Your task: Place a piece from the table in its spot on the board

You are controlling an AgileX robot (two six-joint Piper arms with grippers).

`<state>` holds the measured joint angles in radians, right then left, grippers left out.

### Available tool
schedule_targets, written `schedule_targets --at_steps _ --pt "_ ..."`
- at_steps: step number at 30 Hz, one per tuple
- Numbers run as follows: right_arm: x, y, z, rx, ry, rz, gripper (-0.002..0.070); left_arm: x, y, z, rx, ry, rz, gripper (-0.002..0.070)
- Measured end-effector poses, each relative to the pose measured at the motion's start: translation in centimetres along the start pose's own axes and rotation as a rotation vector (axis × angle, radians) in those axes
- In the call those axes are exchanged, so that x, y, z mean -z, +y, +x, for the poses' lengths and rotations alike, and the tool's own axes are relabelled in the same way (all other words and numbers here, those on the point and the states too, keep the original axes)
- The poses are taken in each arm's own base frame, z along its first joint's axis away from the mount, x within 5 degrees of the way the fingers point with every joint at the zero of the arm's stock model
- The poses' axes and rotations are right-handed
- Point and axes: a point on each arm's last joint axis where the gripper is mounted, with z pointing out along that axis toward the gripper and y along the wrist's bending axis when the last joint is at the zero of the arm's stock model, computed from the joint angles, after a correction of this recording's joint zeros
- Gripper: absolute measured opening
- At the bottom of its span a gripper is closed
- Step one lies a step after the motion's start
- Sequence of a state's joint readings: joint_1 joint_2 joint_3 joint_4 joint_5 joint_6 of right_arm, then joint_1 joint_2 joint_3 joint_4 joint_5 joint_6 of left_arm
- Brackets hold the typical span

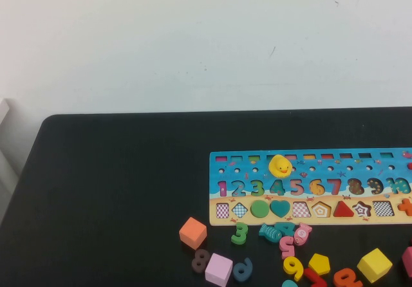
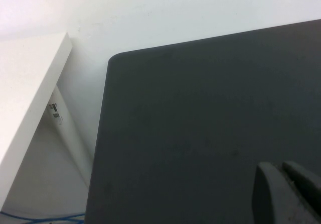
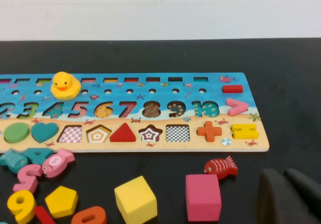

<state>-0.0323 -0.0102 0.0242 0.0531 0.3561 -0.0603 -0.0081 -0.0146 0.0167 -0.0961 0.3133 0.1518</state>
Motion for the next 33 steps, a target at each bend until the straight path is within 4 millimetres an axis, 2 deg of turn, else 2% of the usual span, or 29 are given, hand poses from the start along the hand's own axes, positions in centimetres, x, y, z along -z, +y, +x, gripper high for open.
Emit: schedule_targets --at_steps 8,9,14,16,19,23,27,33 --pt "0.0 0.1 0.0 -0.021 -0.001 -0.009 0.0019 0.0 0.3 -0.5 -0.052 -0.055 -0.034 -0.0003" --pt "0.0 0.1 0.0 -0.023 -0.001 -0.010 0.0019 0.0 0.2 -0.8 0.019 -0.091 -0.026 -0.0003" --pt "0.0 0.1 0.0 -0.029 -0.001 -0.013 0.0019 0.7 0.6 -3.3 0.591 -0.392 0.049 -0.0003" --pt "0.0 0.1 0.0 -0.029 -0.001 -0.013 0.0019 1.1 1.1 -4.2 0.705 -0.515 0.060 -0.0002" --pt "0.0 0.1 0.0 -0.029 -0.001 -0.013 0.0019 1.9 1.7 -5.2 0.775 -0.671 0.064 -0.0003" --pt "0.0 0.1 0.0 -0.031 -0.001 -0.014 0.0019 2.5 2.1 -5.8 0.855 -0.780 0.078 -0.0003" --pt "0.0 0.1 0.0 -0.031 -0.001 -0.014 0.0019 2.4 2.1 -5.7 0.947 -0.764 0.111 -0.0003" --pt "0.0 0.1 0.0 -0.031 -0.001 -0.014 0.0019 1.1 1.0 -4.2 0.993 -0.505 0.137 -0.0002"
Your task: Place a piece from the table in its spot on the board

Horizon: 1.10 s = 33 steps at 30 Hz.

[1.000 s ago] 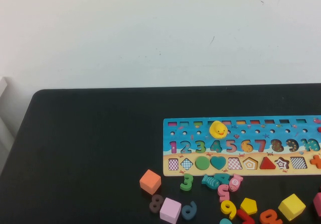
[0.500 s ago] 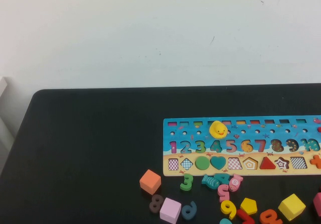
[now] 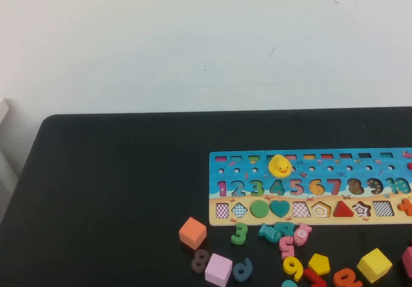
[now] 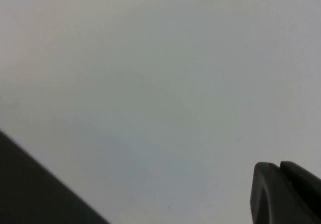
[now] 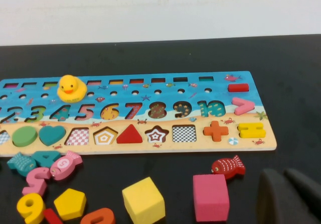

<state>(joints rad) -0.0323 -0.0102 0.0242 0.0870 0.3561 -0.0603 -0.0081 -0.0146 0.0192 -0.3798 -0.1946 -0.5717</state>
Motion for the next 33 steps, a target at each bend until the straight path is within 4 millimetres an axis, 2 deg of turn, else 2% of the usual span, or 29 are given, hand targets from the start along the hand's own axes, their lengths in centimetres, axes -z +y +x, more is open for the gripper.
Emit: schedule_targets --at_steps 4,7,12,17,20,23,28,33 --pt "0.0 0.0 0.0 0.000 0.000 0.000 0.0019 0.0 0.5 0.8 0.007 0.083 -0.051 -0.0002" --pt "0.0 0.0 0.0 0.000 0.000 0.000 0.0019 0.2 0.6 1.4 -0.063 0.191 -0.114 -0.0002" --pt "0.0 0.0 0.0 0.000 0.000 0.000 0.0019 0.1 -2.4 0.0 -0.344 0.365 -0.126 -0.0002" --pt "0.0 0.0 0.0 -0.002 0.000 -0.001 0.0019 -1.5 -6.6 -1.6 -0.703 0.625 -0.029 -0.0002" --pt "0.0 0.0 0.0 -0.002 0.000 -0.001 0.0019 -3.6 -8.4 -1.6 -0.858 0.866 0.010 -0.0002" --pt "0.0 0.0 0.0 -0.002 0.000 -0.001 0.0019 -6.6 -9.3 -0.5 -0.962 1.131 0.049 -0.0002" --pt "0.0 0.0 0.0 -0.002 0.000 -0.001 0.0019 -12.1 -10.2 2.0 -1.026 1.466 0.194 -0.0002" --pt "0.0 0.0 0.0 -0.004 0.000 -0.002 0.0019 -18.0 -10.2 5.2 -0.985 1.670 0.340 -0.0002"
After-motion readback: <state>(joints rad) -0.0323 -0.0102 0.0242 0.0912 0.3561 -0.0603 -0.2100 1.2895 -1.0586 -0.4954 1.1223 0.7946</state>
